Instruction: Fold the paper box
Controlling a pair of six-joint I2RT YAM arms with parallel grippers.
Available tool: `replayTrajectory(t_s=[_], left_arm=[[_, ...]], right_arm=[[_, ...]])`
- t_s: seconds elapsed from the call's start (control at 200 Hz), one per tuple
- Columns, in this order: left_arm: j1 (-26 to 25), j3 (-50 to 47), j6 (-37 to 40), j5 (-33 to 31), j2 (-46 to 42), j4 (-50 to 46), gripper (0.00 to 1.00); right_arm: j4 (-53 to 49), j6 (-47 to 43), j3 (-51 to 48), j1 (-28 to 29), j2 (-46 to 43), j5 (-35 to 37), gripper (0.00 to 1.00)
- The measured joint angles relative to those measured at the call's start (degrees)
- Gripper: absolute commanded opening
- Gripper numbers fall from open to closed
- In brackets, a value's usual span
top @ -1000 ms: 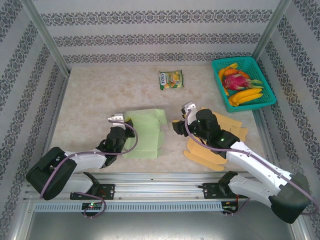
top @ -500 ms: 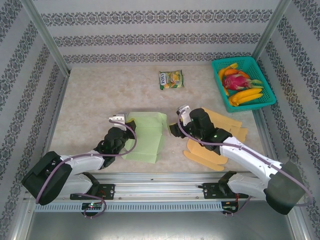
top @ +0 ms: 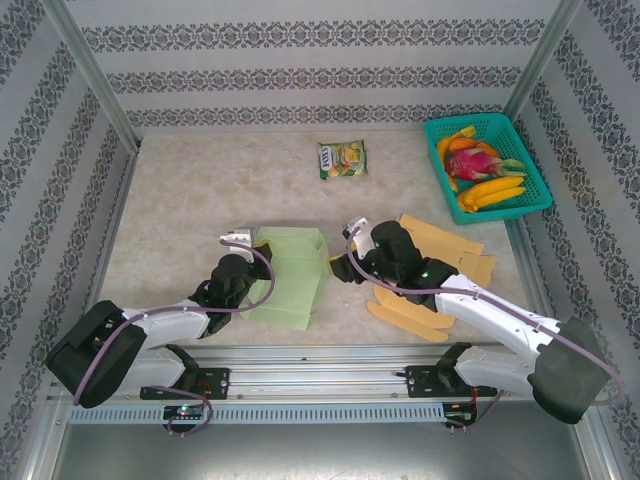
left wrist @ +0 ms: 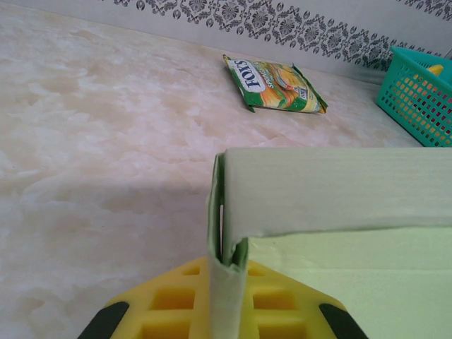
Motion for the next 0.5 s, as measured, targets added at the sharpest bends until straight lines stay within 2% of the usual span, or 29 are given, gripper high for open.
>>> replayTrajectory(t_s=[0.5], left_arm=[[0.0,0.0,0.0,-0.5,0.0,-0.9,0.00]], right_arm=[[-0.2,0.0,0.0,1.0,-1.6,-0.1,0.56]])
